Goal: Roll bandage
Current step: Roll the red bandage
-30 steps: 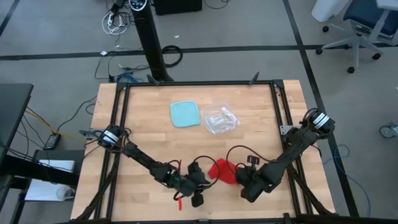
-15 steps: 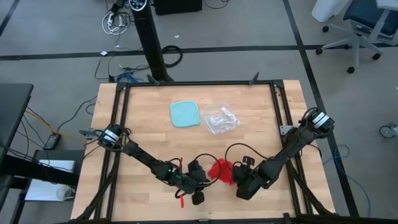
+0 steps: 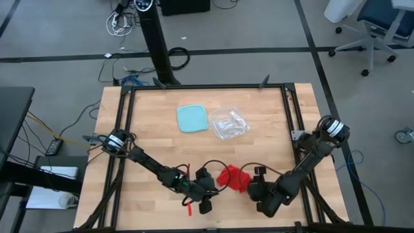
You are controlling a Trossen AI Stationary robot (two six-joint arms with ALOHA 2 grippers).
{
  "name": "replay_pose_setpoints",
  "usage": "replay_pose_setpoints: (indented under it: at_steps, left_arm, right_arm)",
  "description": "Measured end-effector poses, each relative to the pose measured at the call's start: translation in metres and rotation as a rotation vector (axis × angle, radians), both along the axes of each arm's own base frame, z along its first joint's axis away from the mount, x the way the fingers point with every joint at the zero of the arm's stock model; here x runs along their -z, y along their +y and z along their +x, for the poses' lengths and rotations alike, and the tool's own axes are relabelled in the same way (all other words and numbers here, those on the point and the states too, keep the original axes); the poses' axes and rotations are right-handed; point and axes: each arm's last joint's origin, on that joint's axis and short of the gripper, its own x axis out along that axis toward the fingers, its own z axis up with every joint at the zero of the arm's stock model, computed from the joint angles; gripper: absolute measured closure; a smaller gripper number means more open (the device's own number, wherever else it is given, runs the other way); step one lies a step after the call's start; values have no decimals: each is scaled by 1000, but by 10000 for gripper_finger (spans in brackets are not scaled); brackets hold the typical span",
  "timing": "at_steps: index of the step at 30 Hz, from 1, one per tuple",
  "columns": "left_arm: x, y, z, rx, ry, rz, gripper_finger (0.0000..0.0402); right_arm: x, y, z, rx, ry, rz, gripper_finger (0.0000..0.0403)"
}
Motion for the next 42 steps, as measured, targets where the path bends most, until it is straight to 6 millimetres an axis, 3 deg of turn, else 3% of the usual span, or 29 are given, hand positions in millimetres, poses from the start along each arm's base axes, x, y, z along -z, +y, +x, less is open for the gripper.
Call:
replay_pose_setpoints:
  at_steps: [16, 20, 26, 35, 42]
  left_arm:
    - [1, 2, 0, -10, 16, -16, 330]
    - [1, 2, 0, -4, 20, -20, 330]
    - [3, 3, -1, -8, 40, -9, 330]
    - [5, 9, 1, -21, 61, -1, 330]
    - [-7, 14, 12, 9, 115, 71, 330]
  right_arm:
    - [28, 23, 21, -34, 32, -350, 242]
    - [29, 23, 20, -9, 22, -337, 283]
    - [29, 26, 10, -8, 74, -326, 387]
    - [5, 19, -14, 87, 189, -294, 399]
    - [-20, 11, -23, 121, 252, -227, 400]
